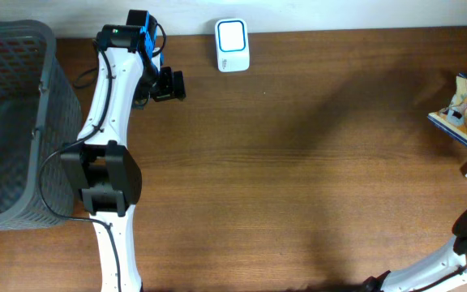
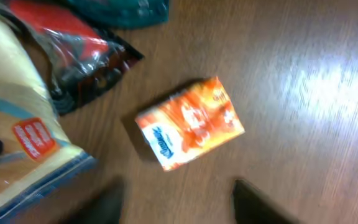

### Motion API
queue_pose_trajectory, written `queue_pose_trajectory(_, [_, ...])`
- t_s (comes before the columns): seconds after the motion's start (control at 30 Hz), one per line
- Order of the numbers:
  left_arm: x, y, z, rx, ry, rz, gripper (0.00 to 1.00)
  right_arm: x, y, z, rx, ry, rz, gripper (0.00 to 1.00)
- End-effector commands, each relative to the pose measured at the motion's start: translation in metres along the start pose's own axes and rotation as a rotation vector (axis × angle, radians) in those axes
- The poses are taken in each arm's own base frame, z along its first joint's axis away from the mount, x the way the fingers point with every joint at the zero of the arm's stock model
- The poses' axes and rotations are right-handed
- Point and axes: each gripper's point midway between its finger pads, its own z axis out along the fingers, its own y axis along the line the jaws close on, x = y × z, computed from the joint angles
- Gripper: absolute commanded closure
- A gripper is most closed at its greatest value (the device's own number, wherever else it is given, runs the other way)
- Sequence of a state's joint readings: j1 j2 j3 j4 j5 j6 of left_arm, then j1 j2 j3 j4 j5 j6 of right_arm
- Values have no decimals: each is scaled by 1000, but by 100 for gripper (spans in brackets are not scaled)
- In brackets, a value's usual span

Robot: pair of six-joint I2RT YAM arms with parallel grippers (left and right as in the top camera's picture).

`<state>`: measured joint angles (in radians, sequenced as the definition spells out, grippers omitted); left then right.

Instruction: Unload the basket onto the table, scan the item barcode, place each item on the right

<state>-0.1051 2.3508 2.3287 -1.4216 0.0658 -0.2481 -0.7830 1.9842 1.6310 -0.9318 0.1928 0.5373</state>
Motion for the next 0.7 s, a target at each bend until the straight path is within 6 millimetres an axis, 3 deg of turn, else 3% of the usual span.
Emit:
queue_pose_trajectory(0.0, [1,4,4,-13,8,-9,1,3,-19,4,93,-1,-16,64])
queue_pose_trajectory(0.13, [1,4,4,-13,8,-9,1,9,-44,15,218,-19,-25,69])
queue_pose_trajectory(0.33, [1,4,4,-13,8,-9,1,20,-70,41,246,1,33,88])
queue_pose_trajectory(0.4, [1,4,4,-13,8,-9,1,20,-79,46,253,2,73,89])
queue_pose_trajectory(0.5, [1,4,4,-13,8,-9,1,19,-86,52,249,-6,97,91])
queue_pose_trajectory(0.67, [1,4,4,-13,8,-9,1,15,-79,55,220,-22,104,96])
